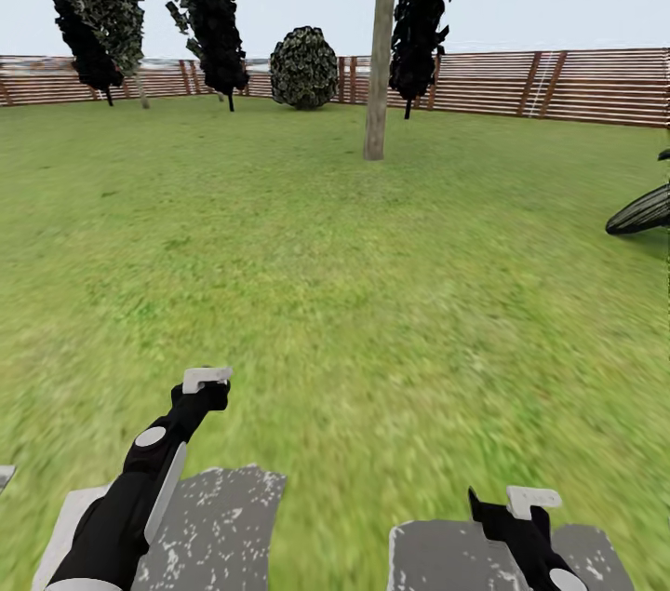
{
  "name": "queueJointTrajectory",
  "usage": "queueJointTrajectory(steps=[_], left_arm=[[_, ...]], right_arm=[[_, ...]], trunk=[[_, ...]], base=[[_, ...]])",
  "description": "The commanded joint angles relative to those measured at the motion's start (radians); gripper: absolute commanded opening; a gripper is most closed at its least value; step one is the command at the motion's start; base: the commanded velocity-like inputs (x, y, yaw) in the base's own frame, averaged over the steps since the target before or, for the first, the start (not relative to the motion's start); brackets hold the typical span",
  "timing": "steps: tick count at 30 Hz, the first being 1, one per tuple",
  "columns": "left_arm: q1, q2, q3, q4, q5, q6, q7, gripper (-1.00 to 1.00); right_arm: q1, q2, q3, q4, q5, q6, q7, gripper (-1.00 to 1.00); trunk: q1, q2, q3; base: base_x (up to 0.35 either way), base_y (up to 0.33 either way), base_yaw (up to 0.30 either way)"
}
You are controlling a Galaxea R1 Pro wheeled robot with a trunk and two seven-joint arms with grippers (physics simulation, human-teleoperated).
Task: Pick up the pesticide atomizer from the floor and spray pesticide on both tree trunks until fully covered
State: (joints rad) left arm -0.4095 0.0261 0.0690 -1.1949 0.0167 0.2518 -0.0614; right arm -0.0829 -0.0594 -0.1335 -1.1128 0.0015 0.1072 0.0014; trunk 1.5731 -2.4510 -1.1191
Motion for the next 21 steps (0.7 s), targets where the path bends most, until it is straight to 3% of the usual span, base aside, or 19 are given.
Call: queueJointTrajectory(steps=[1, 8, 15, 21], left_arm=[[0.0, 0.0, 0.0, 0.0, 0.0, 0.0, 0.0, -1.0], [-0.001, 0.0, -0.002, -0.002, -0.001, 0.002, 0.001, -1.0], [-0.003, -0.001, -0.017, -0.092, -0.001, 0.006, 0.002, -1.0], [0.0, 0.0, -0.042, -0.104, 0.0, 0.01, 0.002, -1.0]], right_arm=[[0.0, 0.0, 0.0, 0.0, 0.0, 0.0, 0.0, 1.0], [0.0, 0.0, -0.013, 0.0, 0.0, 0.0, 0.0, 1.0], [0.0, 0.0, -0.123, -0.002, -0.001, 0.0, 0.0, 1.0], [0.0, 0.004, -0.147, -0.025, 0.007, -0.001, 0.0, 1.0]], trunk=[[0.0, 0.0, 0.002], [0.0, 0.0, 0.012], [0.0, 0.0, 0.023], [0.0, 0.0, 0.032]], base=[[0.336, 0.0, -0.093], [0.337, 0.0, -0.096], [0.337, 0.0, -0.097], [0.337, 0.0, -0.081]])
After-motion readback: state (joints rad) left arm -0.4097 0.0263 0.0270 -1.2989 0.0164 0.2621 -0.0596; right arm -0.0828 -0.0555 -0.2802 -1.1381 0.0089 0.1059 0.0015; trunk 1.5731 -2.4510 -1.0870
